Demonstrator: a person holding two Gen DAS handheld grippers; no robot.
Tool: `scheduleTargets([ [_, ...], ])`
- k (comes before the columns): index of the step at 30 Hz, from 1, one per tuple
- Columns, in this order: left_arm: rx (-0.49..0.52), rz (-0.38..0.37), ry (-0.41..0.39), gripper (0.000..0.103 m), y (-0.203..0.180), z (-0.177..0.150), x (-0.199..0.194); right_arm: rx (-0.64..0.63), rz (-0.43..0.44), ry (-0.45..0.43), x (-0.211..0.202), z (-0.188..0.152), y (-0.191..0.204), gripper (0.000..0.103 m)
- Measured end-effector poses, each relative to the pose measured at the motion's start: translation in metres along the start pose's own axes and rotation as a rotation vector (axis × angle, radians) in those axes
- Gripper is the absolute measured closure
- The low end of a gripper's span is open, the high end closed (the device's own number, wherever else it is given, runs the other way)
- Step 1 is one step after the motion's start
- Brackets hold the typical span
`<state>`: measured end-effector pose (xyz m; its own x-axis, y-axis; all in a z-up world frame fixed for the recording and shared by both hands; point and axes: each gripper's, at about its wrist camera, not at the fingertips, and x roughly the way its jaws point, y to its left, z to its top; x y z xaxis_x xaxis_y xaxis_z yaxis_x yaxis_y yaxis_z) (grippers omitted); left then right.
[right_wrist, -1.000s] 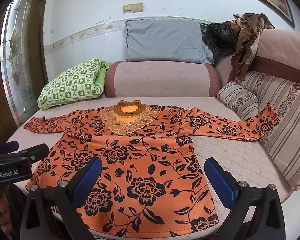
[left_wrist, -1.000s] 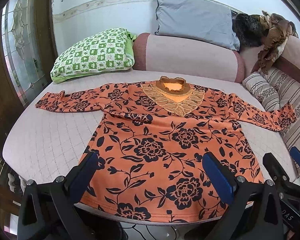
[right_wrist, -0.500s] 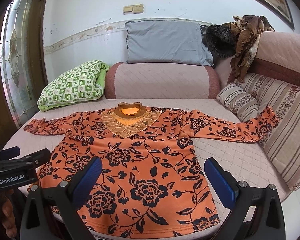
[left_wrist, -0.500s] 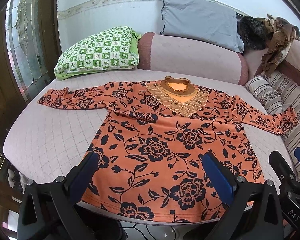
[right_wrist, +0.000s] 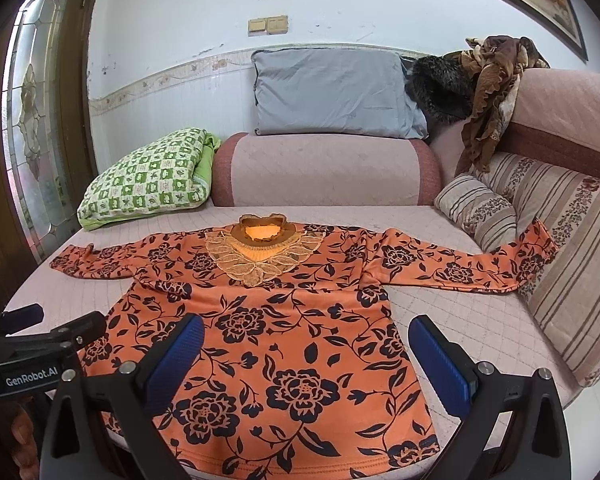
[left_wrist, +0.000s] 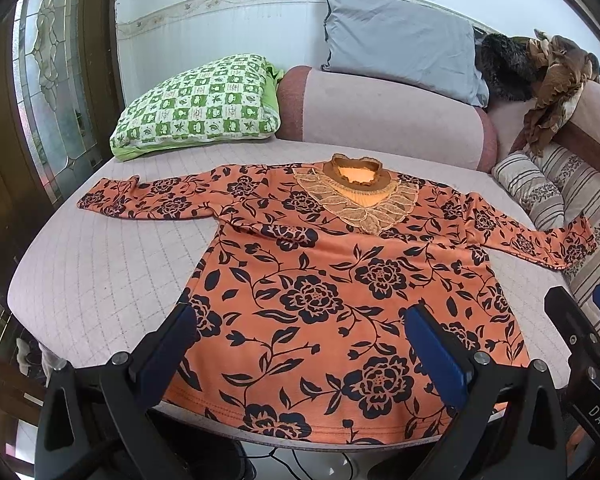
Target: Fold small clothes
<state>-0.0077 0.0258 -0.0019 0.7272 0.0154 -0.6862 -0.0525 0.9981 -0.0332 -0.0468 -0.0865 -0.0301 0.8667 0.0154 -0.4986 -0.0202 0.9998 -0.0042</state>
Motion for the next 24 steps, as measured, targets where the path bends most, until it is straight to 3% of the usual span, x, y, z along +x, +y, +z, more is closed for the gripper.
scheduleTargets([
  [24,-0.008,-0.004,0.008,0.0,0.0028,0.0005,0.0071,-0.008,-0.004,0.008,0.0082,0.002,0.0051,0.0],
])
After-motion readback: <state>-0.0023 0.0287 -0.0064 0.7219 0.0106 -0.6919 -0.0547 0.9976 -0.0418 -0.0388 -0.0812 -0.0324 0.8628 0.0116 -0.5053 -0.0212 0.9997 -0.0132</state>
